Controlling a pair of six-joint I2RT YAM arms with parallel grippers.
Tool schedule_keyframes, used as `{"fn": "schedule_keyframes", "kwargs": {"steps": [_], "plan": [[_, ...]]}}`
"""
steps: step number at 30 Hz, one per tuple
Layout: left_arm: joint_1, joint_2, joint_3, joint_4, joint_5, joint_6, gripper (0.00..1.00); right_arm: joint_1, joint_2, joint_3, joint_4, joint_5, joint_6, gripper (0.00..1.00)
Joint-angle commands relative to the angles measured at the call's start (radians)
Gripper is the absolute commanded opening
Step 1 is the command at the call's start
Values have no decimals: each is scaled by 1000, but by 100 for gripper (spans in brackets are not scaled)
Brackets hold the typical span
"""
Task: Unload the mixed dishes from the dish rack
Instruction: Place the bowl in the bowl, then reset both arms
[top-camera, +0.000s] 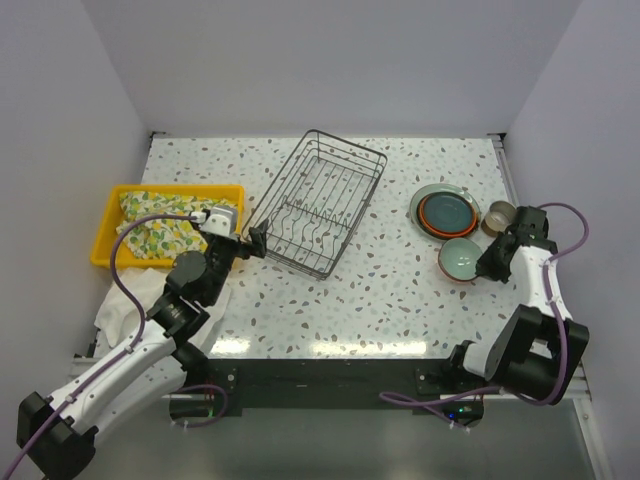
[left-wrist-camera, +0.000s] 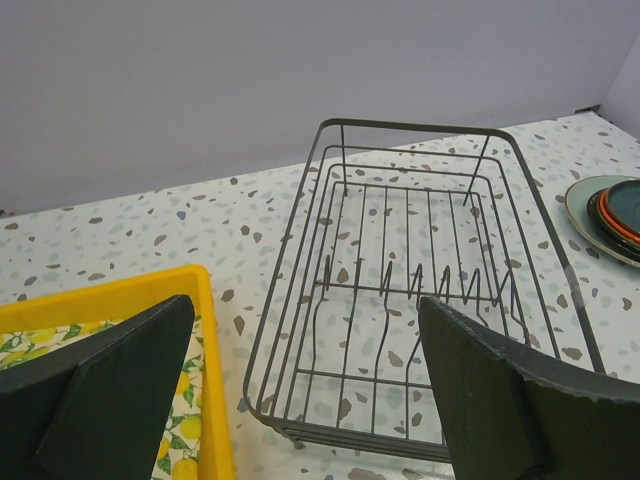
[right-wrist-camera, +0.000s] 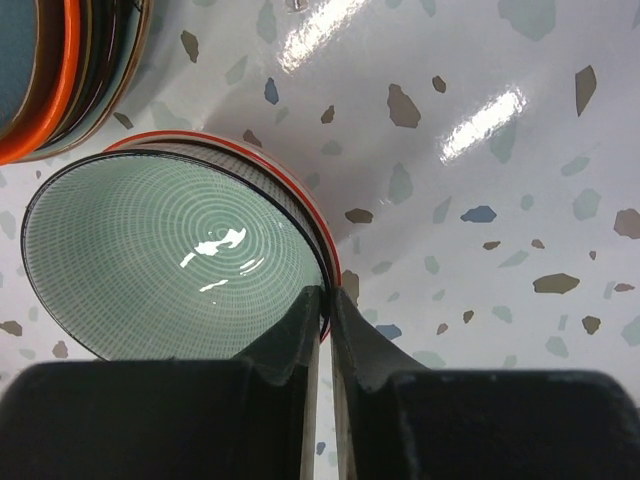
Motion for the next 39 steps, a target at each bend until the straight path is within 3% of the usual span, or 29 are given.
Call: {"fn": "schedule_keyframes", "kwargs": {"steps": [1, 5, 9, 14, 17, 20, 30, 39], "plan": [[6, -1, -8, 60, 9, -23, 100, 4, -29, 40, -53, -30, -16, 17], [6, 11, -7, 57, 10, -29, 100, 16, -101, 64, -66, -76, -7, 27], [7, 14, -7, 43, -5, -35, 100, 44, -167, 113, -82, -57, -27, 55], [5, 27, 18, 21, -31, -80, 100, 109, -259, 159, -113, -36, -91, 73], [5, 34, 39, -18, -19, -109, 100, 162, -319, 205, -130, -4, -120, 90], [5, 19, 68, -103, -19, -115, 100, 215, -395, 227, -119, 39, -145, 98], [5, -162, 215, -612, -96, -118, 100, 445, -658, 160, -98, 192, -177, 98], [5, -433, 307, -842, -19, -178, 100, 536, -983, 156, -133, 238, -151, 98]]}}
